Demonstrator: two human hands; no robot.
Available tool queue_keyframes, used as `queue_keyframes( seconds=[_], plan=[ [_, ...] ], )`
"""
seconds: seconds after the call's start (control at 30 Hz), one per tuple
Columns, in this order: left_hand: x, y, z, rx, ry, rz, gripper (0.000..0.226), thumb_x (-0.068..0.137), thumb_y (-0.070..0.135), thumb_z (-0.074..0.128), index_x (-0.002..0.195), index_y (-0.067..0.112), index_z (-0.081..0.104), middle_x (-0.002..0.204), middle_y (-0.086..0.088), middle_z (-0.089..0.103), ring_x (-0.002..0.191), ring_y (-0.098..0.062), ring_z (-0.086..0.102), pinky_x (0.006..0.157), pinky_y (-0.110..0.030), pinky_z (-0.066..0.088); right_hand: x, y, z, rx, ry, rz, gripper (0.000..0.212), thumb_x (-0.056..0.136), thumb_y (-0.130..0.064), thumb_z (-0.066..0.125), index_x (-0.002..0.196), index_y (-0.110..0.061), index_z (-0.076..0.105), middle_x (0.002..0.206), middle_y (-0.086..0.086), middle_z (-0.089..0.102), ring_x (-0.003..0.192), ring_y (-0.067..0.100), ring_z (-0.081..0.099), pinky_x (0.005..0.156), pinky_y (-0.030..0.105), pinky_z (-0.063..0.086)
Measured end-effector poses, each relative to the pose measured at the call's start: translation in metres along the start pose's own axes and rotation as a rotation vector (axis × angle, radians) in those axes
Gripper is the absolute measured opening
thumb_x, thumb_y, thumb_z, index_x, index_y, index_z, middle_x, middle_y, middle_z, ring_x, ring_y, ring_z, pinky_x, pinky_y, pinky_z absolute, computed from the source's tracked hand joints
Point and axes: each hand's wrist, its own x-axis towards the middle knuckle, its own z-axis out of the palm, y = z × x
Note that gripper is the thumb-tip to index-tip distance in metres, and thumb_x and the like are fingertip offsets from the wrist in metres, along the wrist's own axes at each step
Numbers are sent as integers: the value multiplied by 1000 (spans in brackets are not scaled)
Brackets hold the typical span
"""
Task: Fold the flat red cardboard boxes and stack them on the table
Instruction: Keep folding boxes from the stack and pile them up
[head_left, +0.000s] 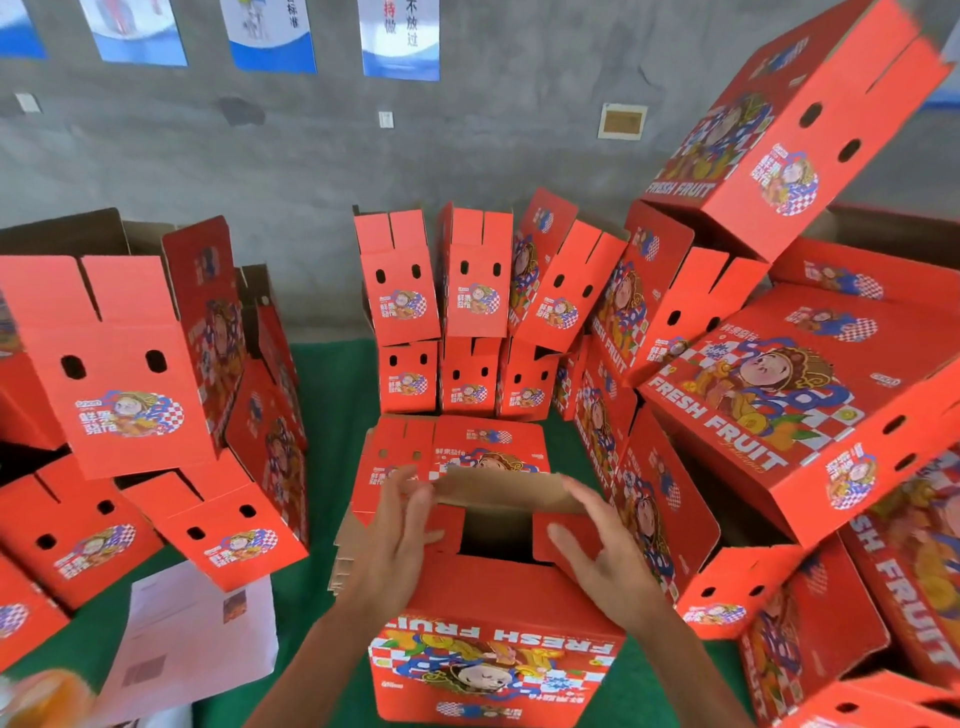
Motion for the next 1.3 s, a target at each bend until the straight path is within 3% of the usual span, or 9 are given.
queue_keyframes(
  seconds=[0.13,0.2,0.27,0.47,0.63,0.73,0.83,0.93,1.3],
  plan=[
    [3,-5,2,437,65,124,38,97,73,36,111,48,61,125,15,55,124,-16,51,110,-47,43,-4,-3,-1,133,20,52,28,102,-54,54,109,-37,76,142,-26,55,139,-2,42,114,29,36],
    [3,-9,8,803,-71,115,58,88,83,39,128,47,59,156,12,34,152,-23,22,128,-55,11,-3,-3,-3,3,-73,73,20,95,-50,67,113,-42,72,147,-28,48,140,-5,36,116,31,37],
    [4,-11,12,985,-245,0,73,85,88,37,147,50,43,169,15,10,160,-20,-10,124,-58,-15,-3,-3,-6,-112,-166,103,37,89,-54,73,124,-48,63,151,-27,40,141,-6,31,118,31,34],
    [14,-5,30,1195,-261,-161,93,77,86,57,154,49,21,157,14,27,151,-19,16,109,-58,38,6,-9,4,-549,-186,87,81,87,-66,68,154,-38,33,143,-17,40,135,7,33,114,34,35],
    [22,-16,28,1122,-189,-119,83,85,89,3,153,50,29,159,12,32,151,-15,15,109,-57,33,5,-4,6,-240,63,268,68,91,-69,58,147,-32,46,137,-12,48,132,8,40,110,32,37],
    [22,-20,30,1176,-220,-184,90,81,94,2,156,49,20,169,6,18,158,-21,3,115,-64,23,3,0,1,87,296,614,78,96,-76,31,143,-18,55,142,8,57,127,23,52,110,36,35],
    [25,-17,27,1178,-156,-274,103,71,101,0,154,45,26,170,1,17,158,-30,3,118,-67,22,-19,14,-14,231,-45,1042,75,95,-81,22,120,-21,61,117,9,66,107,31,69,95,40,53],
    [25,-14,21,1165,-94,-333,111,67,103,1,154,41,30,168,0,22,154,-35,15,117,-65,28,-39,17,-16,263,-318,1169,78,84,-89,27,103,-21,61,101,15,71,82,28,78,85,47,63],
    [22,8,-3,876,102,-350,82,81,91,38,128,26,55,140,-2,56,133,-36,44,105,-61,40,-33,-6,-27,480,-419,1037,99,71,-97,51,133,-21,64,107,17,67,73,23,67,76,37,60]
  ],
)
